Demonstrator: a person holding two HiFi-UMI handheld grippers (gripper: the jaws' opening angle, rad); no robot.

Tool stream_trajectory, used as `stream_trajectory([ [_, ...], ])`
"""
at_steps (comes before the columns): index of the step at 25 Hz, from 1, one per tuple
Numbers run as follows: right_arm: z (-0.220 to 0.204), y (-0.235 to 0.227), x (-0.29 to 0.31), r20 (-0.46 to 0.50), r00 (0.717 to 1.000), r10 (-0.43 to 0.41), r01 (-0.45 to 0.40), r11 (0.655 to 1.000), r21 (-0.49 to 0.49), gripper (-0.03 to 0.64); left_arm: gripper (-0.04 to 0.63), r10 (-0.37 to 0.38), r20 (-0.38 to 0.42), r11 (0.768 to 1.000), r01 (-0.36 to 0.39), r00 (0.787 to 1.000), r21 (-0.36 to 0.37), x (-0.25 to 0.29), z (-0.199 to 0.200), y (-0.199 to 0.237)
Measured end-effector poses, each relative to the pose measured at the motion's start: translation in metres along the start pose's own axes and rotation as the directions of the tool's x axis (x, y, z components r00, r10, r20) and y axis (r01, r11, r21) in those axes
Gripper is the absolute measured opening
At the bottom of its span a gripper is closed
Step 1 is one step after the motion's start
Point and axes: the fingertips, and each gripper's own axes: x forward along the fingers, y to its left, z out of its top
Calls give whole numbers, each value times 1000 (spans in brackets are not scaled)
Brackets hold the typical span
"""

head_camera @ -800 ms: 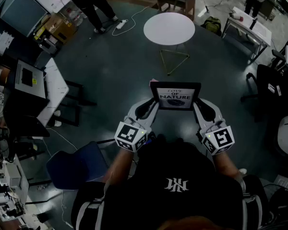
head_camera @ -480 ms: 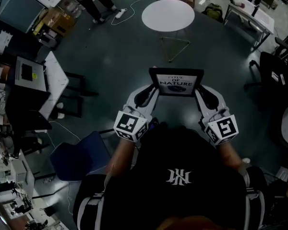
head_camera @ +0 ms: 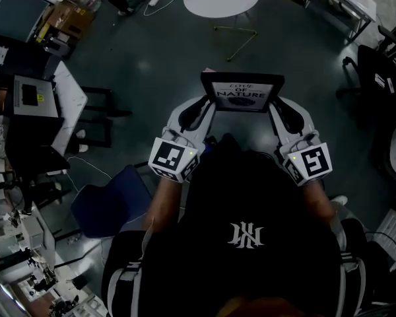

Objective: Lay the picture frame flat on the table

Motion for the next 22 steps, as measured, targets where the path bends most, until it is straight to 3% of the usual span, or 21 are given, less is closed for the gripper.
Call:
stream_trajectory([
  [8, -7, -12, -7, -10, 1000, -12, 12, 1000, 15, 46, 60, -21, -4, 1000, 21, 1000, -20, 14, -11, -7],
  [22, -9, -48, 50, -58, 998, -5, 5, 1000, 3, 44, 60, -23, -3, 996, 23, 1000, -81, 68, -14, 40],
])
